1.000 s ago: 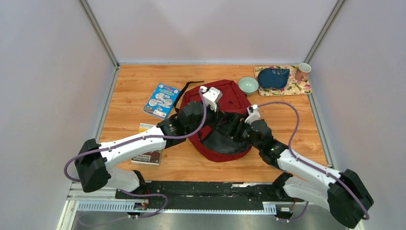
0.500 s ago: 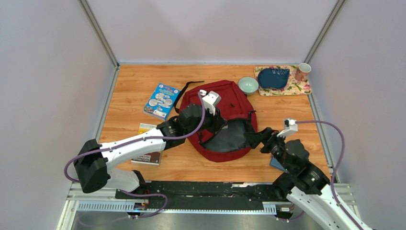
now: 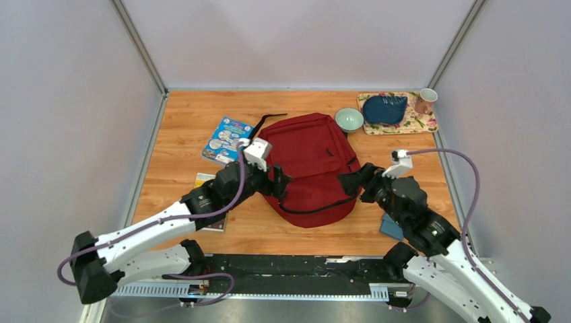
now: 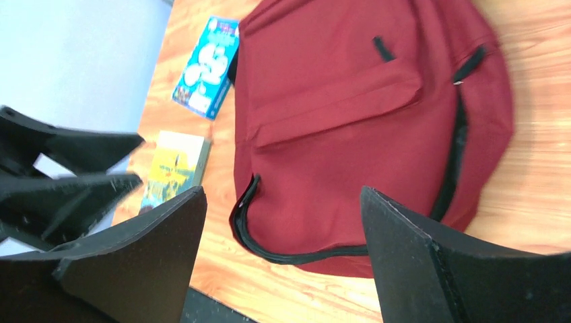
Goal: Pack the student bag
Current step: Pick up the book from the center of the board.
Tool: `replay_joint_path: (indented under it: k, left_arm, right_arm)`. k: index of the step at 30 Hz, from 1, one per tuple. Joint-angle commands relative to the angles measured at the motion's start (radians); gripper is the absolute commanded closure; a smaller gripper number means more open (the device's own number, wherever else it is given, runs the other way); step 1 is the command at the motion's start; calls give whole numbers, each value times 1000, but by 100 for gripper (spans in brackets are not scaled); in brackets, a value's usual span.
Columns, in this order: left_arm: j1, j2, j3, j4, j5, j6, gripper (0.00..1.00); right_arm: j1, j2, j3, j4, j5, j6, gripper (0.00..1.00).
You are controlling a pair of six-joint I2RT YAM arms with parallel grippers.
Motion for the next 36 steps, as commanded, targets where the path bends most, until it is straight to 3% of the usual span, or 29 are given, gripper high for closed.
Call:
replay_joint_path:
  k: [1, 4, 8, 13, 17, 24, 30, 36]
  left_arm:
    - [111, -122, -77, -202, -230, -39, 16]
    - [263, -237, -156, -271, -211, -54, 8]
    - [505, -343, -191, -391, -121, -34, 7]
    - [844, -321, -215, -458, 75, -26, 3]
    - [1005, -297, -256, -449, 221, -57, 3]
    - [1174, -250, -319, -434, 341, -63, 3]
    - [1197, -256, -371, -443, 280, -23, 2]
    - [1197, -242, -382, -440, 321, -7, 2]
  right_arm:
    - [5, 134, 40, 180, -226, -8, 13]
    - [8, 258, 55, 271, -370, 6, 16]
    - [51, 456, 133, 336, -476, -9, 20]
    - [150, 651, 239, 377, -528, -36, 20]
    - [206, 803, 346, 344, -571, -63, 20]
    - [295, 1067, 510, 317, -623, -31, 22]
    - [319, 1263, 622, 284, -652, 32, 21]
    - [321, 1426, 737, 242, -646, 49, 21]
